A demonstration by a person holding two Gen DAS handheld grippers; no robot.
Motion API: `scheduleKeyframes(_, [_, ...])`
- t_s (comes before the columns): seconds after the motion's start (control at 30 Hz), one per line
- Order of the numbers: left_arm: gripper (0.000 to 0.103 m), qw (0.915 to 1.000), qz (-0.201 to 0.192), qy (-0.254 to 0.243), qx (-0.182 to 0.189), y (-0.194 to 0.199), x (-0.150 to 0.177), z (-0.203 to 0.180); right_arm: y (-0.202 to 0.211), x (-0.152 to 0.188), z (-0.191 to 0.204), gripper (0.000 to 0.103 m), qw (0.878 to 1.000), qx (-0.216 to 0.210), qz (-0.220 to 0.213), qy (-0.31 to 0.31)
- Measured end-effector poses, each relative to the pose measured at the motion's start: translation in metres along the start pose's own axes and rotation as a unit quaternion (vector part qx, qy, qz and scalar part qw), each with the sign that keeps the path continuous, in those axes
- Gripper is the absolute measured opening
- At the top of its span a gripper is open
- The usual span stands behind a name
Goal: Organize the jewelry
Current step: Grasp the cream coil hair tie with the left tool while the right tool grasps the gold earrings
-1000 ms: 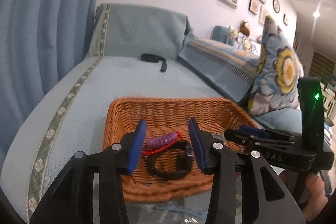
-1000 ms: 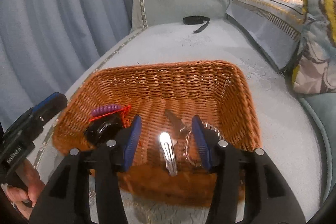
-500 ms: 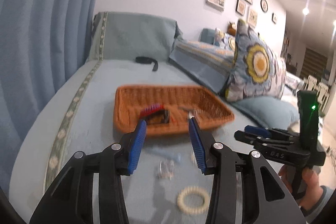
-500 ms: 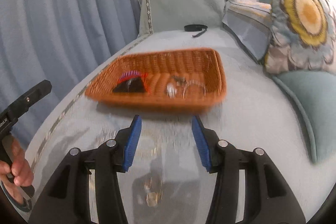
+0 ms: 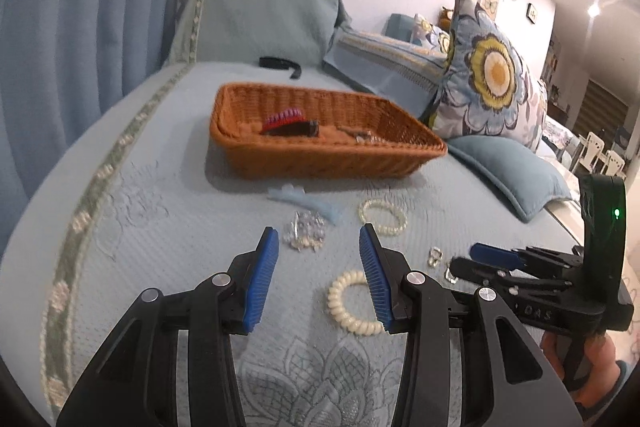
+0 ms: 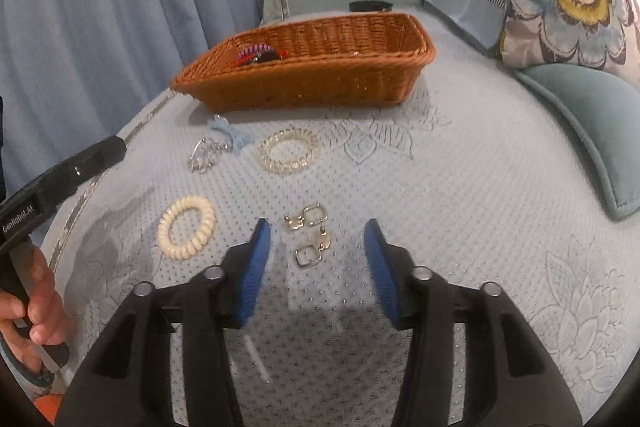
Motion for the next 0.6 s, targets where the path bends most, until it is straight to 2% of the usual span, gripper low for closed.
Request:
scheduleKeyframes(0.17, [0.041,0.9997,0.024,-0.005,0.002,-0.012,0.019,-0.003,-0.005,0.004,0.002,0.033,1.0,0.004,0.01,0.008])
scheduleKeyframes(0.37, [0.041,0.9991,0.038,-0.014,0.006,-0.016,0.025,-0.006,-0.009,0.002,0.002,0.032,1.0,0.021,0.012,0.019])
scheduleKeyframes(0.6, [0.041,0.9972,0.072,-0.022,0.007,-0.025,0.036,-0.01,-0.014,0.001,-0.002,0.015,1.0,0.02,0.017,0.01])
Point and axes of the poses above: each gripper's, at about its wrist camera, not at the fingertips, and y roughly against the way its jaws point, z to its left, x to its underside, the point moved 10 cm from there along -y, roughly the way its jaws point, and after that the axes turned 8 degrees about -z, right-handed, at the moved point
